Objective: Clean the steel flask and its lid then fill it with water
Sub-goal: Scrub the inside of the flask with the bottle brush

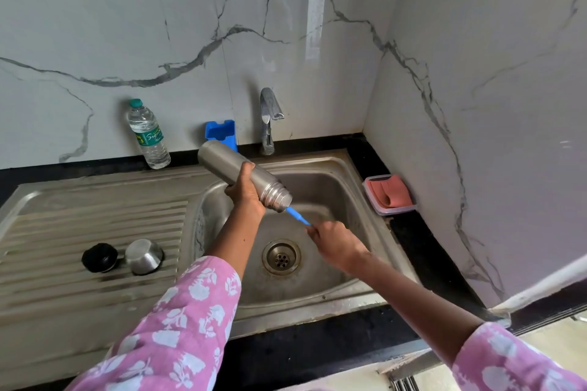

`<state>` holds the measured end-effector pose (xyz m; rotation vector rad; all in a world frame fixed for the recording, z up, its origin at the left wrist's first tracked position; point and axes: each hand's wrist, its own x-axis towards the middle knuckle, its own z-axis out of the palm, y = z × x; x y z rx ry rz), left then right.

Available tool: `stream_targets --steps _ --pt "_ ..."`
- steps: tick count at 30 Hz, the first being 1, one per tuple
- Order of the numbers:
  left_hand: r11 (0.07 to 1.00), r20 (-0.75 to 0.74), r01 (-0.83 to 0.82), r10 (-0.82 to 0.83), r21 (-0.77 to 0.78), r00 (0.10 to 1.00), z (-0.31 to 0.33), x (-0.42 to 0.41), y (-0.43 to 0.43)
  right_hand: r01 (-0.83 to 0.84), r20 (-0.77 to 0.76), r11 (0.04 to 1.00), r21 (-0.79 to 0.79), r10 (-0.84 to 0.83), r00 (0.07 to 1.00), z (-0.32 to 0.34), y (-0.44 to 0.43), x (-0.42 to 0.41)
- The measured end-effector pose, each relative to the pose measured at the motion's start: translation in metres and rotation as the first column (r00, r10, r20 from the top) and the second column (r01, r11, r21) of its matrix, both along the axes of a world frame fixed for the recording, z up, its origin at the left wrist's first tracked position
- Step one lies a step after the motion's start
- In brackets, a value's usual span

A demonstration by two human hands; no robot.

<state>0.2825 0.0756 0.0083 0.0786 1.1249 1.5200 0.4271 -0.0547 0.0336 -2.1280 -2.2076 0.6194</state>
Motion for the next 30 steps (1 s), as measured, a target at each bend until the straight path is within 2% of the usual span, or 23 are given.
stream_targets --steps 1,2,3,4,5,7,8,9,10,11,12,13,15,17,19,21,25,28,30 --pt "1.000 -0.011 -0.001 0.001 -0.002 1.000 -0.001 -0.002 0.000 0.028 -0.257 0.987 -0.159 -0.069 0.964 0.001 0.001 0.001" --pt "1.000 -0.016 0.008 -0.008 -0.006 1.000 -0.002 -0.004 0.000 0.038 -0.521 0.944 -0.328 -0.214 0.826 0.002 0.001 0.005" --pt "1.000 -0.016 0.023 -0.023 -0.009 1.000 -0.004 -0.006 -0.001 0.020 -0.668 0.873 -0.488 -0.389 0.634 0.006 0.002 0.010" --pt "0.999 -0.005 0.037 -0.037 -0.008 0.999 -0.006 -0.008 -0.002 -0.039 -0.717 0.802 -0.597 -0.511 0.475 0.008 0.002 0.016" --pt "0.999 0.010 0.047 -0.047 -0.007 0.999 -0.007 -0.010 -0.003 -0.100 -0.719 0.746 -0.658 -0.584 0.376 0.007 0.003 0.021" --pt "0.999 0.021 0.047 -0.047 -0.004 0.999 -0.008 -0.013 -0.004 -0.143 -0.712 0.709 -0.690 -0.632 0.306 0.007 0.002 0.023" --pt "0.999 0.016 0.038 -0.038 -0.002 0.999 -0.007 -0.014 -0.004 -0.113 -0.718 0.725 -0.680 -0.625 0.307 0.003 0.003 0.021" --pt "1.000 0.008 0.025 -0.025 -0.001 1.000 -0.007 -0.014 -0.004 -0.052 -0.732 0.772 -0.634 -0.576 0.364 -0.001 0.003 0.017" --pt "1.000 0.003 0.015 -0.015 -0.002 1.000 -0.006 -0.014 -0.005 0.023 -0.725 0.849 -0.528 -0.465 0.509 -0.002 0.003 0.013" --pt "1.000 0.001 0.006 -0.006 -0.002 1.000 -0.005 -0.013 -0.006 0.085 -0.629 0.928 -0.364 -0.312 0.713 -0.002 0.003 0.008" --pt "1.000 0.004 -0.001 0.001 -0.002 1.000 -0.005 -0.013 -0.007 0.090 -0.438 0.979 -0.182 -0.163 0.884 -0.004 0.003 0.004" --pt "1.000 0.013 -0.006 0.006 0.001 1.000 -0.006 -0.012 -0.008 0.064 -0.218 0.997 -0.032 -0.070 0.973 -0.005 0.003 0.000" --pt "1.000 0.038 -0.007 0.008 -0.008 0.999 -0.009 -0.011 -0.011 -0.021 0.116 0.984 0.179 0.001 0.993 -0.005 0.001 -0.008" --pt "1.000 0.053 -0.004 0.005 -0.021 0.999 -0.010 -0.013 -0.012 -0.142 0.249 0.937 0.320 0.061 0.967 -0.008 -0.003 -0.011" --pt "1.000 0.072 0.009 -0.007 -0.025 0.997 -0.010 -0.015 -0.013 -0.224 0.299 0.886 0.407 0.103 0.949 -0.015 -0.006 -0.010" --pt "1.000 0.080 0.011 -0.009 -0.025 0.997 -0.008 -0.018 -0.013 -0.255 0.302 0.898 0.359 0.147 0.942 -0.017 -0.006 -0.010" --pt "1.000 0.066 0.018 -0.017 -0.025 0.998 -0.004 -0.028 -0.009 -0.111 0.093 0.979 0.172 0.096 0.991 -0.003 -0.002 0.008" --pt "1.000 0.065 0.011 -0.009 -0.024 0.998 -0.003 -0.033 -0.008 -0.067 -0.007 0.989 0.135 0.068 0.998 0.003 -0.002 0.021" --pt "1.000 0.063 -0.009 0.011 -0.021 0.998 -0.003 -0.031 -0.009 -0.056 0.016 0.985 0.165 0.054 0.998 0.005 0.000 0.020"
